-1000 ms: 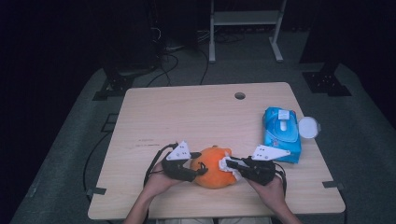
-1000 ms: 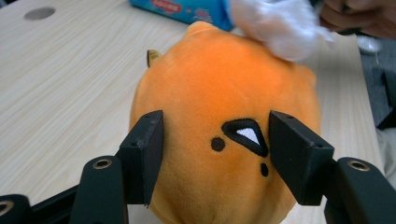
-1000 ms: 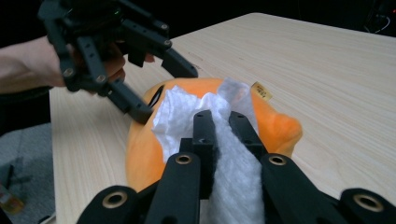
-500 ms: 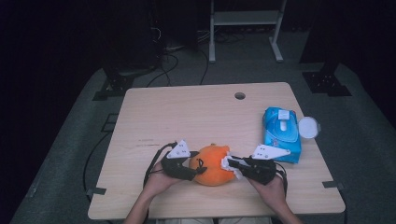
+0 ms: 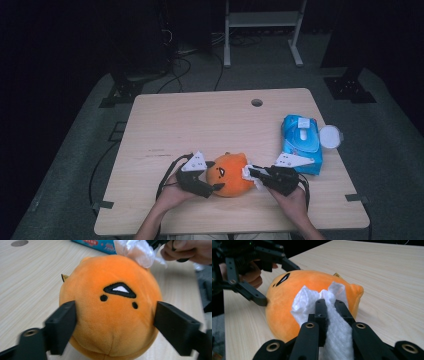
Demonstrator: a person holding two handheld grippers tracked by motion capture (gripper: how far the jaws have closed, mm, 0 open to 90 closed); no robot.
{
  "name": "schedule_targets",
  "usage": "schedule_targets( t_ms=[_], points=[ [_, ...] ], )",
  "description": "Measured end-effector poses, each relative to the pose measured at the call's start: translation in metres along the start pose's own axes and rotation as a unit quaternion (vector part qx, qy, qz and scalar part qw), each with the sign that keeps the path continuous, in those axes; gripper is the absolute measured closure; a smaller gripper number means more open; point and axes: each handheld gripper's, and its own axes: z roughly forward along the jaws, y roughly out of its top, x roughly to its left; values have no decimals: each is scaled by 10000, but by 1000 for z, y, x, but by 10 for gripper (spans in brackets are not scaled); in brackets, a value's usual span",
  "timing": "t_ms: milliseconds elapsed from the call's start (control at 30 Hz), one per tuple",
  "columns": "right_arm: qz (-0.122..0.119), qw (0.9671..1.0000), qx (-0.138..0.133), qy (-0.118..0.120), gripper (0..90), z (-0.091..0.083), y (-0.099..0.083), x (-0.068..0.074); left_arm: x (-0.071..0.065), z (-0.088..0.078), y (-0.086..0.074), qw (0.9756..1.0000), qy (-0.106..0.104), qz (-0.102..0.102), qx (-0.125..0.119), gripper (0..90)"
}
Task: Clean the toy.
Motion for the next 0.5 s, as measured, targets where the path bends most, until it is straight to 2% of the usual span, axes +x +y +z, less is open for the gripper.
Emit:
schedule_targets(
  t_ms=[33, 100, 167, 233, 300, 333, 367, 433, 500],
  points=[
    [-81, 10000, -2, -28, 814, 0, 1, 3, 0, -1, 0, 9999, 97, -10, 43, 315],
    [-286, 9996, -52, 62, 815, 0, 4, 13, 4, -2, -1, 9995, 164, -265, -7, 378],
    [-529, 9983, -41, 226, 815, 2, 9, 25, 8, -3, -2, 9985, 154, -525, -61, 391],
    [-758, 9971, 42, 100, 814, 4, 11, 31, 8, -3, -3, 9984, 146, -532, -94, 370],
    [-608, 9981, 28, 34, 814, 3, 9, 24, 7, -2, -2, 9981, 29, -593, -135, 261],
    [-456, 9990, 11, -15, 814, 2, 8, 18, 6, -1, -1, 9984, -56, -551, -115, 199],
    [-309, 9995, -7, -70, 815, 1, 6, 12, 4, 0, 0, 9990, -53, -446, -84, 183],
    [-145, 9999, -48, -69, 814, -1, 5, 8, 2, 2, 1, 9994, -8, -347, -8, 212],
    [-94, 9998, -104, 104, 814, 2, 5, 15, 4, 1, 0, 9992, 78, -383, -15, 333]
  ],
)
